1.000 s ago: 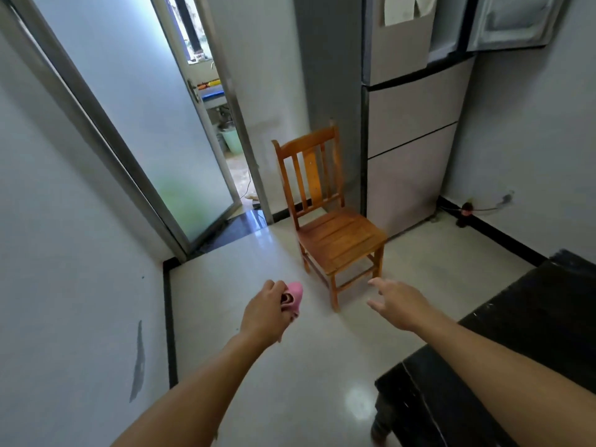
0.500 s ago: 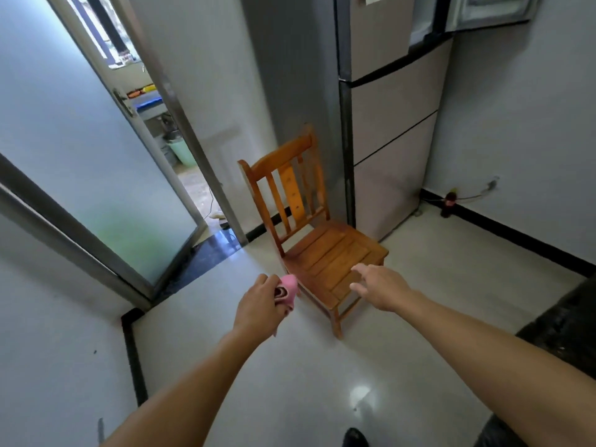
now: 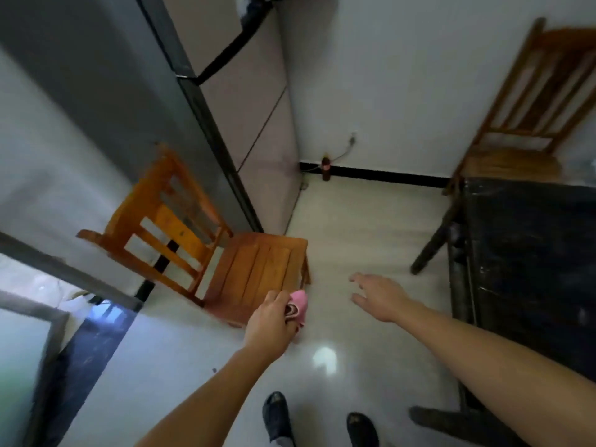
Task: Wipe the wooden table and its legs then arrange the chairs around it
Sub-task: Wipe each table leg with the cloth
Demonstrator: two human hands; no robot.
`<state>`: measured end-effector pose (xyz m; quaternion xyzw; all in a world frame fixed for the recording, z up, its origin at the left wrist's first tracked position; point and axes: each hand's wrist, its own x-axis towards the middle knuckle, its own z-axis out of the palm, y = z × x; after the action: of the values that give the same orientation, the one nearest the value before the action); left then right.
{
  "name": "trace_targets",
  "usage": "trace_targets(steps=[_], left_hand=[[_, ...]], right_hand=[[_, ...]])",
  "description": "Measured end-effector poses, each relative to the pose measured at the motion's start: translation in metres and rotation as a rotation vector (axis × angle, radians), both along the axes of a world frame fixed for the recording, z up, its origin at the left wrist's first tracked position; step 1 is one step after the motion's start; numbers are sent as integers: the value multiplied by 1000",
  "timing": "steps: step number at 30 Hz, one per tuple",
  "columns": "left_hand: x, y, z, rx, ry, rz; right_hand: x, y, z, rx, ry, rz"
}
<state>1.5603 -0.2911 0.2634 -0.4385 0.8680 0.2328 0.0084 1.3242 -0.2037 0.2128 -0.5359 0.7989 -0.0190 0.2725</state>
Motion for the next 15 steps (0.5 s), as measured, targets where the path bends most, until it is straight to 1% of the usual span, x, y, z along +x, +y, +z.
trace_targets(steps=[4,8,12,15], left_hand=[[-37,-21,-35,75,42,-277],[-63,-17,-71,116,-5,-568],[-73,16,-99,207,3,-703],[-66,46,-120,259,-36,-803]], right_hand=[[-4,47,-21,44,1,-304],[32,110,-46,68,-44,-559],[83,174,-68,126,-98,-783],[121,215,-85,156,-111,-921]])
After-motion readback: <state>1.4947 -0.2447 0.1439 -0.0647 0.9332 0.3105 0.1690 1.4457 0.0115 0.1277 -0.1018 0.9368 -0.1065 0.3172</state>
